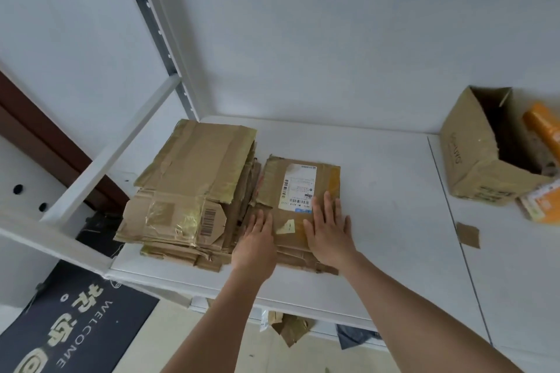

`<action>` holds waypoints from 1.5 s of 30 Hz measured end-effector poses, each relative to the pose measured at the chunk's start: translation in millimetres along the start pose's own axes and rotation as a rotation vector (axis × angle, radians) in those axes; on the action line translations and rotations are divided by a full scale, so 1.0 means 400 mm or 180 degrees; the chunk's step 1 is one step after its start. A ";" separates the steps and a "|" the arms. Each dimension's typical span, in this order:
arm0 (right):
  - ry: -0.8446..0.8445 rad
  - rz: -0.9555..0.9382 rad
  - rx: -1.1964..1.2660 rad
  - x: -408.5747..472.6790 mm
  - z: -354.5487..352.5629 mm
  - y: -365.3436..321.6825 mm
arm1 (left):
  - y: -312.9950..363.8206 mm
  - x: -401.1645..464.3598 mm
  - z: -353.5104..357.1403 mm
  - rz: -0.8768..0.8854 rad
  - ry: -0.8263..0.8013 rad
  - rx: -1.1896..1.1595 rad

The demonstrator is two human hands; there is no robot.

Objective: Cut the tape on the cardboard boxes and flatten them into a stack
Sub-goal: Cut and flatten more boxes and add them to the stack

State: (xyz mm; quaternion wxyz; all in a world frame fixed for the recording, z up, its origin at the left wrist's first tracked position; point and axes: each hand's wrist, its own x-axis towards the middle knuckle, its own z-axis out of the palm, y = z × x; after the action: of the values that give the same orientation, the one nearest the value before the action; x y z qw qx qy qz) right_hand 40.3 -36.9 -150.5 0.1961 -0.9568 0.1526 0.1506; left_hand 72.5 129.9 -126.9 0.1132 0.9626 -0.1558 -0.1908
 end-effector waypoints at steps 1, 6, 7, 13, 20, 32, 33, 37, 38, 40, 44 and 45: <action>-0.0172 -0.0005 -0.0024 0.001 -0.015 0.005 | 0.005 0.002 -0.011 -0.0049 -0.0072 0.0035; -0.0312 -0.0180 -0.0211 -0.050 -0.108 0.045 | 0.064 -0.015 -0.059 -0.0273 -0.0174 0.0336; -0.0171 -0.0194 -0.0174 -0.072 -0.126 0.059 | 0.088 -0.024 -0.065 -0.0273 -0.0069 0.0340; 0.0642 0.0050 -0.0222 -0.207 -0.250 0.251 | 0.319 -0.028 -0.079 0.0280 0.0117 0.0324; 0.1370 0.0669 -0.0326 -0.265 -0.414 0.576 | 0.631 -0.046 -0.012 0.0920 -0.0175 0.0210; 0.1320 -0.0255 0.0063 -0.157 -0.540 0.821 | 0.878 -0.082 0.112 0.0181 -0.0235 -0.0621; 0.1339 -0.0303 0.0304 -0.156 -0.537 0.821 | 0.870 -0.095 0.113 0.0104 -0.0204 -0.0698; 0.1819 -0.0503 0.1491 -0.200 -0.530 0.806 | 0.803 -0.141 0.094 -0.0195 0.0008 -0.1145; 0.1917 -0.0474 0.1822 -0.216 -0.536 0.799 | 0.788 -0.150 0.086 -0.0233 0.0058 -0.1235; 0.1962 -0.0389 0.2563 -0.262 -0.546 0.771 | 0.767 -0.165 0.068 -0.0295 0.0197 -0.1417; 0.1076 0.0234 0.5192 -0.380 -0.519 0.719 | 0.772 -0.190 0.033 -0.0536 0.0678 -0.2438; 0.0818 0.0389 0.5651 -0.409 -0.501 0.717 | 0.778 -0.200 0.027 -0.0594 0.0870 -0.2729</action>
State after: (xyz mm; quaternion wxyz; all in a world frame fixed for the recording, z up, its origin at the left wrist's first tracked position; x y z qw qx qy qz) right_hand -163.1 -334.6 -12.0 0.8364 -0.4527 0.2843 -0.1208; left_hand -82.1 -132.4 -23.7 0.5030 0.8551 0.0409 -0.1187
